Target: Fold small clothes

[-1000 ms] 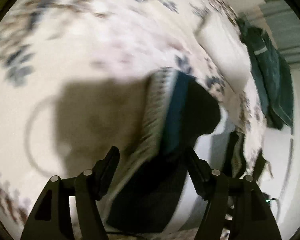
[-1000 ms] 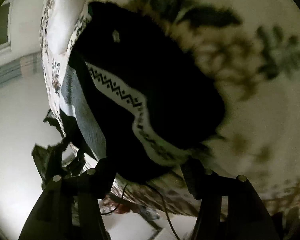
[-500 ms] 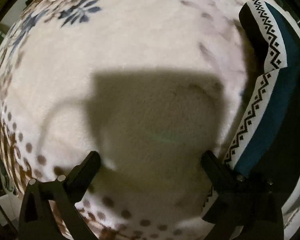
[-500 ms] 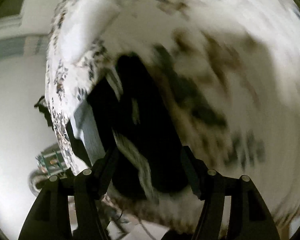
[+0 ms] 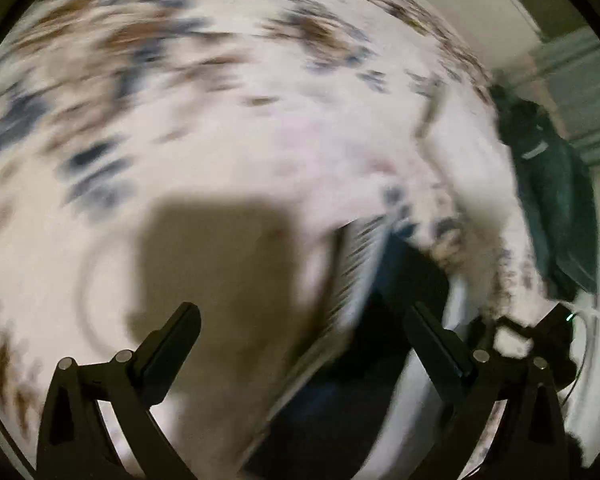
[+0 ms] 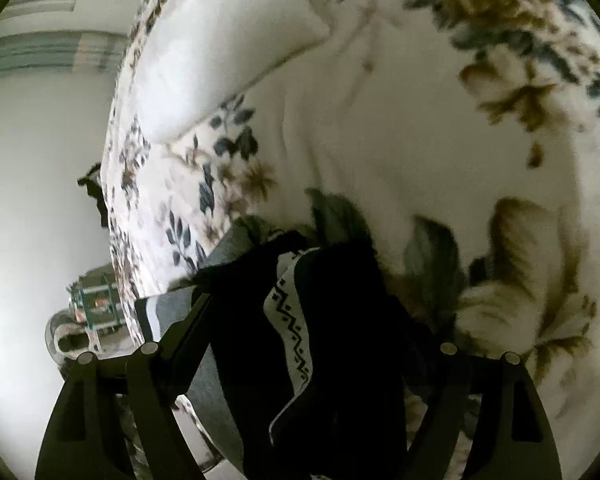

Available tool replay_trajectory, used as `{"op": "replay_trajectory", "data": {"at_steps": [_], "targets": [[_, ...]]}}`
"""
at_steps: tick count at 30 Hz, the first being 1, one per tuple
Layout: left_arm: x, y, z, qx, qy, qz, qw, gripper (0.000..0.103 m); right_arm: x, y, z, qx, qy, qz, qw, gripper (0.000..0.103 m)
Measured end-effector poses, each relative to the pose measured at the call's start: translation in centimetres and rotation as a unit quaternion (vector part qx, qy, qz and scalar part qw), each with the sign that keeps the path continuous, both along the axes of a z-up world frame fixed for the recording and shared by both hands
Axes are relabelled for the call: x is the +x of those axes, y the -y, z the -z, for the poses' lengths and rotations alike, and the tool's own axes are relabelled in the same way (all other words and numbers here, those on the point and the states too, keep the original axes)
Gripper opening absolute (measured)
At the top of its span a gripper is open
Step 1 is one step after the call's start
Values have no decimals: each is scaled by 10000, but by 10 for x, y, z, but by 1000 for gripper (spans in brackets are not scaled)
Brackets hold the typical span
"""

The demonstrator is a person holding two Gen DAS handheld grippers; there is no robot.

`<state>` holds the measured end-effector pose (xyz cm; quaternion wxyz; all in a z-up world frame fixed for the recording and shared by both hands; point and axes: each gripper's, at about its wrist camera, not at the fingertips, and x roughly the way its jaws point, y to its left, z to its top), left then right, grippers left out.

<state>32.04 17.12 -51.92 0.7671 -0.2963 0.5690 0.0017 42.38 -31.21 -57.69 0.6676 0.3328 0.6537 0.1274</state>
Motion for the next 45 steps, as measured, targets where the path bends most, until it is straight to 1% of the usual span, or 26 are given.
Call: {"op": "replay_trajectory", "data": {"at_steps": [2, 3, 4, 5, 6, 10, 13, 15, 17, 18, 20, 21, 22, 25, 28, 32, 34, 35, 37, 39, 40, 41, 42, 43, 44, 45], "targets": [[28, 18, 17, 12, -48, 321, 9995, 97, -6, 7, -1, 173, 51, 216, 9996, 62], [42, 25, 27, 35, -164, 539, 9984, 63, -6, 8, 1, 192, 12, 252, 9995, 41], [48, 35, 30, -52, -236, 717, 9971, 36, -7, 11, 2, 182, -16, 316, 9993, 26], [53, 38, 36, -150, -291, 827, 9960, 19, -9, 15, 1, 157, 17, 394, 9991, 19], [55, 37, 35, -111, -213, 805, 9965, 19, -9, 18, -1, 102, 88, 451, 9989, 9], [51, 28, 24, -355, 62, 598, 9976, 17, -4, 25, -8, -135, 298, 520, 9981, 6], [46, 18, 32, -718, -13, 336, 9969, 16, 5, 25, -13, -430, 467, 482, 9968, 2], [49, 16, 43, -1021, -147, 160, 9945, 20, 13, 24, -7, -729, 353, 299, 9963, 3], [49, 13, 46, -1112, -249, 93, 9934, 27, 18, 24, 2, -723, 16, 199, 9972, 8], [49, 13, 44, -1079, -277, 112, 9937, 39, 19, 27, 10, -483, -294, 192, 9982, 20], [48, 15, 44, -1058, -267, 83, 9940, 58, 16, 33, 17, 36, -393, 323, 9987, 52], [46, 14, 44, -1172, -202, 95, 9929, 58, 13, 36, 21, 392, -385, 428, 9976, 72], [47, 17, 45, -1245, -186, 124, 9920, 58, 10, 38, 26, 664, -419, 491, 9957, 76], [48, 24, 47, -1167, -184, 254, 9927, 58, 5, 32, 47, 1131, -670, 367, 9906, 76], [47, 24, 46, -1206, -171, 194, 9924, 58, -2, 38, 49, 1290, -732, 765, 9860, 76], [44, 20, 45, -1251, -126, 97, 9920, 58, -12, 57, 10, 1245, 117, 1226, 9846, 76], [42, 20, 47, -1275, -144, 105, 9917, 58, -11, 49, -7, 1126, 435, 943, 9882, 86], [41, 20, 48, -1263, -158, 123, 9918, 58, -8, 36, -10, 954, 431, 554, 9930, 87], [40, 19, 49, -1262, -179, 139, 9917, 58, -1, 17, 0, 542, 163, -2, 9984, 87], [40, 19, 50, -1286, -182, 120, 9915, 58, 5, 7, 24, 264, -270, -218, 9990, 87], [40, 19, 50, -1291, -172, 108, 9914, 58, 7, 5, 35, 287, -389, -205, 9986, 80], [39, 19, 49, -1281, -147, 96, 9916, 58, 7, 4, 39, 425, -290, -97, 9986, 66], [39, 19, 48, -1264, -95, 93, 9919, 55, 8, 3, 39, 517, -198, -107, 9984, 25], [37, 19, 44, -1188, 6, 76, 9929, 51, 9, -1, 35, 550, -116, -131, 9983, 18], [36, 19, 39, -1133, 176, 66, 9934, 17, 8, -3, 29, 470, 38, -95, 9988, 17], [34, 18, 36, -1143, 253, 58, 9931, 16, 8, -5, 17, 335, 246, -78, 9991, 15]]}}
